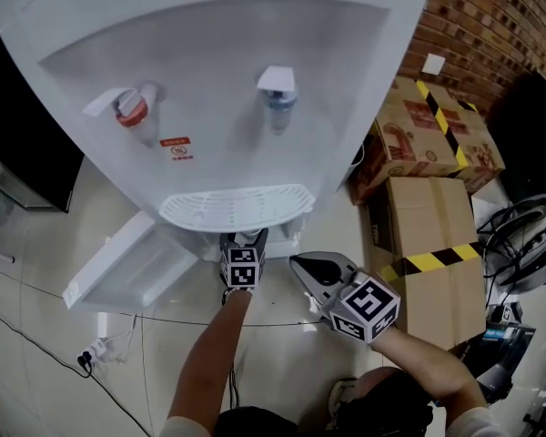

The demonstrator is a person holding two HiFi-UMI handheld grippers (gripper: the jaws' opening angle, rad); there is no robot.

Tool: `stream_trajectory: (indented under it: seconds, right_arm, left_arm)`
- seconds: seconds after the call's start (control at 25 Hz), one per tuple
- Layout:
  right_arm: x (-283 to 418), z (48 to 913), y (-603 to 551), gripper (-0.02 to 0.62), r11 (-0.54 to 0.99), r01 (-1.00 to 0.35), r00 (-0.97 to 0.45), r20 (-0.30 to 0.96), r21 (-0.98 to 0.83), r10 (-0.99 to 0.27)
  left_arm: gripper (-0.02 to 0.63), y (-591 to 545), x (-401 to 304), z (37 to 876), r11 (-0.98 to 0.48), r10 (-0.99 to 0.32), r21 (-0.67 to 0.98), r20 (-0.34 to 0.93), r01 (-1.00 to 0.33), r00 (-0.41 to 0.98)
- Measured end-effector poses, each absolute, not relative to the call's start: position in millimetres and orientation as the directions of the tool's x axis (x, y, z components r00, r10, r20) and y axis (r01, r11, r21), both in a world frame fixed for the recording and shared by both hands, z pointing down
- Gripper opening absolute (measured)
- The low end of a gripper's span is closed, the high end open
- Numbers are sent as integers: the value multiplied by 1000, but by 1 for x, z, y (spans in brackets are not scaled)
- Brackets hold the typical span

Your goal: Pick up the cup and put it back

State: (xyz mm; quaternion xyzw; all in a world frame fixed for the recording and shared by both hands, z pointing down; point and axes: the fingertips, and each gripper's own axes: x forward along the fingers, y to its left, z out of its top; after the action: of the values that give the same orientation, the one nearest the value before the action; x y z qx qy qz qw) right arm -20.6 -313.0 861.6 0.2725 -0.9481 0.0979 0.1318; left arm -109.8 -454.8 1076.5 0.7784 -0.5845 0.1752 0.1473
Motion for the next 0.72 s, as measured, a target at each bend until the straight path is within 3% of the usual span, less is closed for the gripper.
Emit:
stream_trajectory:
  seconds: [0.56, 0.64, 0.72]
  right_arm:
    - [-13, 852, -320, 12, 821, -557, -814, 276, -121, -512]
    - [-12, 852, -323, 12, 814, -566, -810, 273, -132, -519]
    - [-13, 852, -324, 12, 813, -566, -810, 272, -135, -519]
  left_arm:
    - [334, -465, -110, 1089, -261, -864, 29, 438, -965, 247]
    - [390, -462, -108, 1089, -267, -857, 54, 444, -962, 262]
    - [402, -455, -107, 1085, -272, -859, 70, 431, -960, 275]
